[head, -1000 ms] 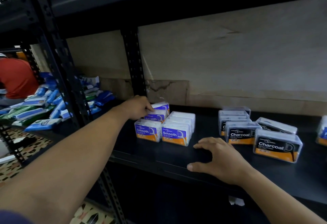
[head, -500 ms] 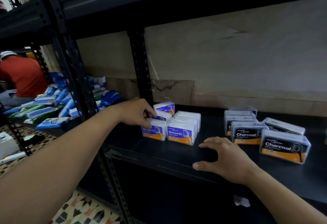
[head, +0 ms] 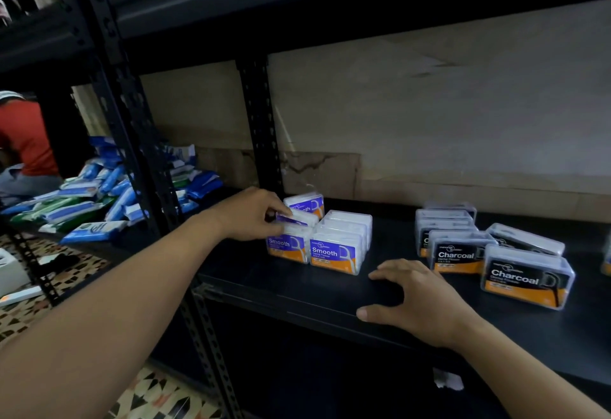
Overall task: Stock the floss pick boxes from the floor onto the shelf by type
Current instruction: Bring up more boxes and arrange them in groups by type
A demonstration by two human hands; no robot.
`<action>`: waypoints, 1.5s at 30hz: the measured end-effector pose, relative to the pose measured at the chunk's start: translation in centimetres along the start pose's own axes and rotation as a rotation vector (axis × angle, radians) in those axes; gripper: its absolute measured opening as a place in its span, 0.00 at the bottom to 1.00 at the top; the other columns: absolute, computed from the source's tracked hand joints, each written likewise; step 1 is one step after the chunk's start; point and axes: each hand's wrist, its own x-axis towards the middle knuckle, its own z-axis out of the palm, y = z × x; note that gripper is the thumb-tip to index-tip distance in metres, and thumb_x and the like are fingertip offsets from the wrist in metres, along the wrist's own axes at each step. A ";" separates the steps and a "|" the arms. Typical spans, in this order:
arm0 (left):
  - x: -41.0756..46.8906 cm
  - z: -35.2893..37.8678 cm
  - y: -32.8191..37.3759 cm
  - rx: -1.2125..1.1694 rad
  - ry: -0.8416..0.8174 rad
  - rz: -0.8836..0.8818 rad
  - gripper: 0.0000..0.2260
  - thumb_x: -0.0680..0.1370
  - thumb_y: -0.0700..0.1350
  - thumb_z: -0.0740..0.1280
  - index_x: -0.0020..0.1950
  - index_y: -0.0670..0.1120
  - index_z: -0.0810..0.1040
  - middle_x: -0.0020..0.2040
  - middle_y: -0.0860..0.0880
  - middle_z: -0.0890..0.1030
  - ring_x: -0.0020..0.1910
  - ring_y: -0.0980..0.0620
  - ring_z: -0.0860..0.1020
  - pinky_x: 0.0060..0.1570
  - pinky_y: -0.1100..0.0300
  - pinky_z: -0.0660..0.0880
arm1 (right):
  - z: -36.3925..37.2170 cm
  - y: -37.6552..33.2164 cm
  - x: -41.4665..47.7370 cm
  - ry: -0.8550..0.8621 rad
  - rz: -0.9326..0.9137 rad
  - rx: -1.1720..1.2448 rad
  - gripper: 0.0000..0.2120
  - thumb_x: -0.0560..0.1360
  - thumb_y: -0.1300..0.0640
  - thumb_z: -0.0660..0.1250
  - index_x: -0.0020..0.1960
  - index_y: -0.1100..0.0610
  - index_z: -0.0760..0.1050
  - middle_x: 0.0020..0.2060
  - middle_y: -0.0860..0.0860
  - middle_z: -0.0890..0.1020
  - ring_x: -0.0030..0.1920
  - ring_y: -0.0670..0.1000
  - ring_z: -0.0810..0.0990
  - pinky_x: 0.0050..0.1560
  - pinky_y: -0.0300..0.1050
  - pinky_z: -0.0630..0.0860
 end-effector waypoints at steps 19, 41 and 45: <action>5.6 0.2 1.1 0.068 -0.163 -0.023 0.13 0.80 0.53 0.66 0.64 0.55 0.81 0.45 0.59 0.81 0.49 0.55 0.80 0.32 0.73 0.64 | -0.1 -0.3 -0.1 0.016 -0.008 -0.010 0.41 0.62 0.23 0.66 0.71 0.41 0.70 0.70 0.38 0.68 0.71 0.40 0.61 0.73 0.44 0.61; 4.3 0.1 0.7 -0.060 -0.114 -0.024 0.13 0.80 0.50 0.66 0.64 0.53 0.81 0.49 0.54 0.86 0.44 0.67 0.80 0.42 0.74 0.70 | 0.1 -0.1 -0.1 0.028 -0.014 0.002 0.50 0.54 0.16 0.58 0.69 0.41 0.72 0.69 0.38 0.69 0.70 0.40 0.63 0.73 0.45 0.61; 4.5 -0.4 -0.2 -0.120 -0.036 -0.087 0.14 0.81 0.49 0.66 0.66 0.50 0.80 0.58 0.52 0.84 0.54 0.57 0.81 0.58 0.60 0.76 | 0.0 -0.2 -0.1 0.018 -0.011 0.000 0.47 0.57 0.18 0.60 0.70 0.42 0.71 0.69 0.38 0.69 0.71 0.40 0.62 0.73 0.46 0.61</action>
